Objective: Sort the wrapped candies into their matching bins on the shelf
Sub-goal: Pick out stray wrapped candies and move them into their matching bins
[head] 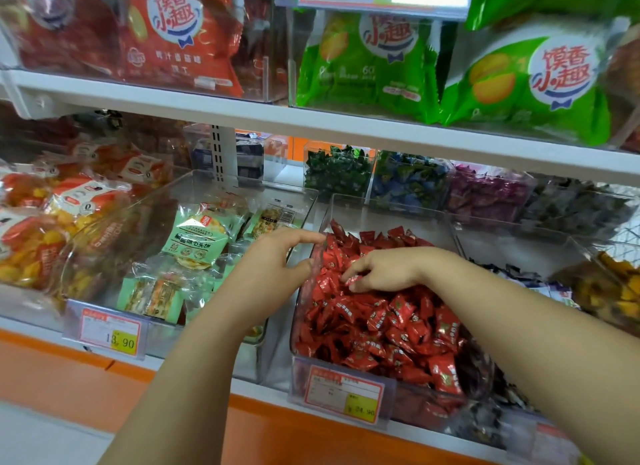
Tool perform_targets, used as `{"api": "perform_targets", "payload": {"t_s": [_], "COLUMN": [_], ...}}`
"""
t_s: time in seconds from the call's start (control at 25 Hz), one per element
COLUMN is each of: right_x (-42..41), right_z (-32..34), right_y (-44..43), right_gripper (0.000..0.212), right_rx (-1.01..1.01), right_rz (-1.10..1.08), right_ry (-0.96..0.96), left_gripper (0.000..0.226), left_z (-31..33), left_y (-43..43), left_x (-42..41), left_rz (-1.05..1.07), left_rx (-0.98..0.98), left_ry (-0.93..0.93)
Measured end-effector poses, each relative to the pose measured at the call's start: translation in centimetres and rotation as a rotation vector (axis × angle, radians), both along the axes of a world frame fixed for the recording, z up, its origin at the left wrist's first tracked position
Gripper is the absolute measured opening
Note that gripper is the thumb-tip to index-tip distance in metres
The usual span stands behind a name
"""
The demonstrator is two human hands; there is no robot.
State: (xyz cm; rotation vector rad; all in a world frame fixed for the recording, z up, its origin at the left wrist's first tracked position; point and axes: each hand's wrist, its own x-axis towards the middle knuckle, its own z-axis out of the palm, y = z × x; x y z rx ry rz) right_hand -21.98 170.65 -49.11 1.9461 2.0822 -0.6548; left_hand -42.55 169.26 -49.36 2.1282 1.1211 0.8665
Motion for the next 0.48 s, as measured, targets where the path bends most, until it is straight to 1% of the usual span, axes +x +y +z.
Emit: {"api": "perform_targets", "payload": {"t_s": [0.12, 0.28, 0.36, 0.48], "right_x": [-0.3, -0.3, 0.0, 1.5], "right_z": [0.7, 1.4, 1.8, 3.5], "right_y": [-1.6, -2.8, -3.6, -6.2], "right_gripper": [0.038, 0.035, 0.033, 0.031], "right_rx": [-0.061, -0.106, -0.009, 0.276], "right_rz": [0.031, 0.008, 0.010, 0.009], "right_ry": [-0.009, 0.060, 0.124, 0.231], "left_gripper": [0.036, 0.036, 0.037, 0.037], "left_z": [0.1, 0.1, 0.2, 0.6], "left_y": [-0.2, -0.3, -0.4, -0.8], "left_x": [0.0, -0.1, -0.1, 0.4], "left_rz": [0.001, -0.007, -0.010, 0.031], "left_rx": [0.005, 0.012, 0.012, 0.091], "left_ry": [-0.008, -0.001, 0.007, 0.058]}}
